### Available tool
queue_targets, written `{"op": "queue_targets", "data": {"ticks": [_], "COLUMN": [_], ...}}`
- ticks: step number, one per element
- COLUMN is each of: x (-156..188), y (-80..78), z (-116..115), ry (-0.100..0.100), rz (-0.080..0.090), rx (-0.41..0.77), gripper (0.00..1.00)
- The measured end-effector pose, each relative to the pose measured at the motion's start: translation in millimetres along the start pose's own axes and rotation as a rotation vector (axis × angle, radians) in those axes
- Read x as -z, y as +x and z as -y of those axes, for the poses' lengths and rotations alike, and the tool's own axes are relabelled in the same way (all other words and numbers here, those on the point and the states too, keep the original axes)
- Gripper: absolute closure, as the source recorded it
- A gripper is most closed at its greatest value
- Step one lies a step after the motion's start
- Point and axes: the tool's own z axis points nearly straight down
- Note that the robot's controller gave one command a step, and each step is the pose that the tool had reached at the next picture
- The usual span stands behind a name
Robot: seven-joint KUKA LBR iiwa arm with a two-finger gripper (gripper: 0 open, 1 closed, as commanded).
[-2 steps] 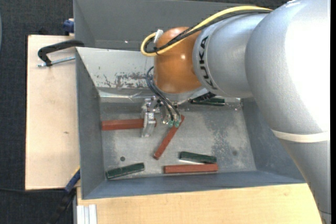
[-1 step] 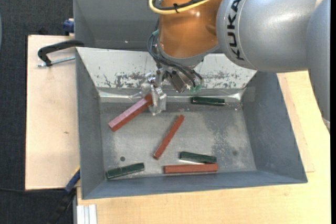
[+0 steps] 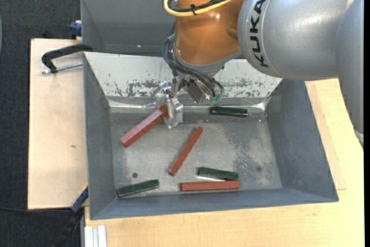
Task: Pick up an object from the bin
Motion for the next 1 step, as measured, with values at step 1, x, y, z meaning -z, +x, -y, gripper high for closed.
{"op": "queue_targets", "data": {"ticks": [1], "x": [28.7], "y": [8.6], "z": [-1.0], "ry": [-0.002], "rz": [-0.007], "rx": [0.069], "gripper": [1.0]}}
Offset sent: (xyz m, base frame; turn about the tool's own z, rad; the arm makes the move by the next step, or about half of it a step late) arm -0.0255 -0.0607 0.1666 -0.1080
